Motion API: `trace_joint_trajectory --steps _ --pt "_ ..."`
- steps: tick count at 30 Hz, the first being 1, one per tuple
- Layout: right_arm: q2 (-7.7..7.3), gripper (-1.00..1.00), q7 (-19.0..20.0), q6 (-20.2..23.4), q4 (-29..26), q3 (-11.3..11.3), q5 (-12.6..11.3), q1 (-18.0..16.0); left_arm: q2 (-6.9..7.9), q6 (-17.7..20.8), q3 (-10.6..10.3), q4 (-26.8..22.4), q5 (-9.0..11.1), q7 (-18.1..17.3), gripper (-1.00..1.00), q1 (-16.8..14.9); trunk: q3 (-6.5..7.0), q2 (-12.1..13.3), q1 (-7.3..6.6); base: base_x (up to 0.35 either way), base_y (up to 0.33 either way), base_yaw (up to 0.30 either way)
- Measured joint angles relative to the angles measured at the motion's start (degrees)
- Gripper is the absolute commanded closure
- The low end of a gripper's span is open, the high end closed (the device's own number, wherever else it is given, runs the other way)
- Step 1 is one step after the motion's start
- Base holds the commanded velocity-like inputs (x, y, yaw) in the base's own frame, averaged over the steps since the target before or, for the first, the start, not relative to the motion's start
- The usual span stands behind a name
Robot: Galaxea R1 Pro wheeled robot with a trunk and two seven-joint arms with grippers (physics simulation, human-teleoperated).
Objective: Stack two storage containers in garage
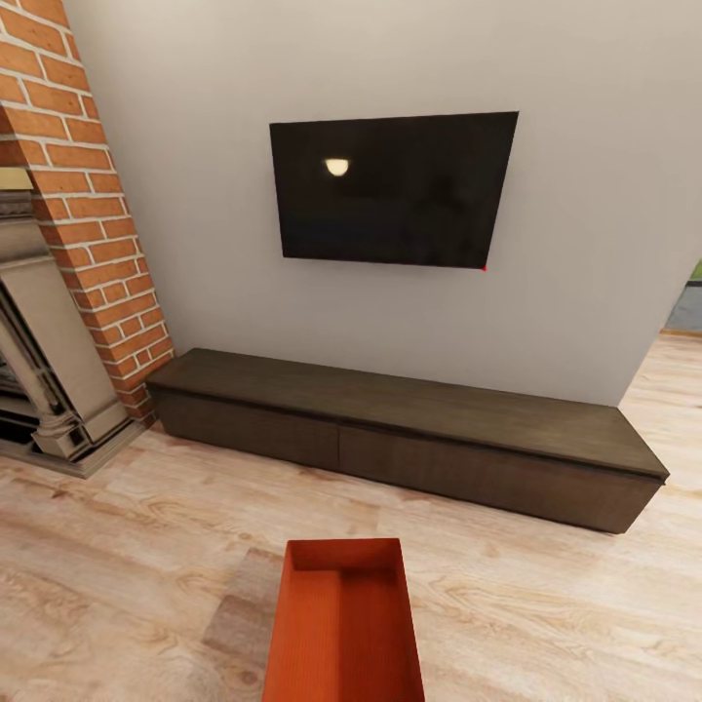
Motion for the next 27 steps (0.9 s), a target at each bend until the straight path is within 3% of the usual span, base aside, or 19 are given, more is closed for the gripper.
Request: trace_joint_trajectory --steps 27 --pt "0.26 -1.00 0.1 -0.3 -0.1 0.1 0.2 0.0 -0.09 0.0 0.0 0.0 0.0 -0.1 -1.00 0.0 -0.32 0.0 0.00 0.000 0.000 0.000"
